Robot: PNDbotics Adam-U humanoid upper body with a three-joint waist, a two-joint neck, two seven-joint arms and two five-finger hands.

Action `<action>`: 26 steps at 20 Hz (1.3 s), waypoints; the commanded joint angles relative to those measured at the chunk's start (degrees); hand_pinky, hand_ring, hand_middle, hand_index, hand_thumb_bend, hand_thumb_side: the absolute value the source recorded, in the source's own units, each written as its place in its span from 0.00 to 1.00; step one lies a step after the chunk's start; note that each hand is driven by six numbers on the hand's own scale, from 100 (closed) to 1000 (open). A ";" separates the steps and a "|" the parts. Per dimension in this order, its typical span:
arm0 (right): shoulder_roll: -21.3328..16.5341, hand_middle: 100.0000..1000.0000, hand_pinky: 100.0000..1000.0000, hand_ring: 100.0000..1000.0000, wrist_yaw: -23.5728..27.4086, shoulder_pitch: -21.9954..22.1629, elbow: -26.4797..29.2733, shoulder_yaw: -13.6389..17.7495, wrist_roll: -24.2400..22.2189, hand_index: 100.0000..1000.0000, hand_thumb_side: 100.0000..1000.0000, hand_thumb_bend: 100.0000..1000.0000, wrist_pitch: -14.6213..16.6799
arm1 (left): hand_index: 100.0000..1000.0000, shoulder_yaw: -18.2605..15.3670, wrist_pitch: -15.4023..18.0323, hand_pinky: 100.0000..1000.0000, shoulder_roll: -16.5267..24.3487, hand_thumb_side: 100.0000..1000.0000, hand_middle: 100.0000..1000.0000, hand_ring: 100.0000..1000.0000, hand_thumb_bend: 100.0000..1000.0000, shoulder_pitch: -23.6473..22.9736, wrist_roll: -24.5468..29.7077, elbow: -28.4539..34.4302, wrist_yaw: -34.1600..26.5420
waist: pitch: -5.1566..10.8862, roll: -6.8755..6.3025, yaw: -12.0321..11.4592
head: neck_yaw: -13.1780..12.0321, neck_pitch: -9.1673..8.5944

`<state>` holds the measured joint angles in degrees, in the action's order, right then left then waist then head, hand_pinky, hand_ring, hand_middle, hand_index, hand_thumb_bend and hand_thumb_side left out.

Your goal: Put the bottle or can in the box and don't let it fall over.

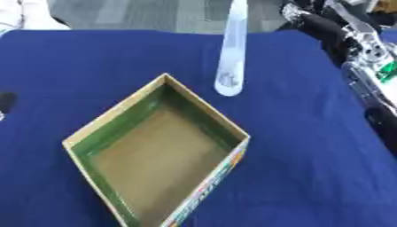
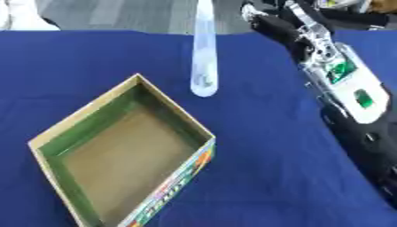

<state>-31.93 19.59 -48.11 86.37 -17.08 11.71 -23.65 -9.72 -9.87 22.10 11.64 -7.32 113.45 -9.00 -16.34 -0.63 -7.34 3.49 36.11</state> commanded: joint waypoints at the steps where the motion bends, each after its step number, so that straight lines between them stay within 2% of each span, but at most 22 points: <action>1: 0.16 1.00 1.00 1.00 0.00 -1.52 -0.59 -0.05 -0.44 1.00 0.39 0.00 0.24 | 0.92 -0.13 0.09 1.00 0.63 0.00 1.00 1.00 0.55 0.47 0.30 1.14 -0.11 | 1.00 -0.20 0.08 | -0.04 -0.16; 6: 1.17 1.00 1.00 1.00 -0.14 -1.66 -0.64 -0.38 -0.96 1.00 0.37 0.00 -0.01 | 0.92 -0.07 0.07 1.00 0.64 0.00 1.00 1.00 0.54 0.84 0.40 1.14 -0.37 | 0.98 -0.14 -0.02 | -0.02 -0.31; 13: 2.16 1.00 1.00 1.00 1.19 -1.80 -1.61 -0.80 -1.76 1.00 0.35 0.00 -0.37 | 0.92 -0.12 0.10 1.00 0.35 0.00 1.00 1.00 0.54 1.03 0.55 1.14 -0.42 | 0.46 -0.06 -0.73 | 1.63 -1.56; 16: 2.58 1.00 1.00 1.00 1.73 -1.67 -1.69 -0.97 -2.40 1.00 0.38 0.00 0.07 | 0.92 -0.18 0.15 1.00 0.26 0.00 1.00 1.00 0.54 0.90 0.53 1.14 -0.28 | 0.16 -0.06 -1.02 | 2.16 -1.90; 21: 3.01 1.00 1.00 1.00 4.63 -1.87 1.48 -1.08 -5.10 1.00 0.41 0.00 0.85 | 0.92 -0.08 0.24 1.00 0.21 0.00 1.00 1.00 0.54 0.81 0.75 1.14 -0.09 | -0.18 -0.07 -1.16 | 2.52 -1.95; 26: 3.14 1.00 1.00 1.00 6.25 -1.90 5.52 -0.81 -5.50 1.00 0.41 0.00 0.02 | 0.92 -0.07 0.28 1.00 0.19 0.00 1.00 1.00 0.54 0.96 0.85 1.14 -0.14 | -0.29 -0.02 -1.32 | 2.82 -1.98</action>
<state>-28.36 25.33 -48.86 89.91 -18.41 6.34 -23.51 -9.70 -9.66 21.62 12.08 -6.63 113.45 -9.17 -17.40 -0.56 -8.55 6.17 34.66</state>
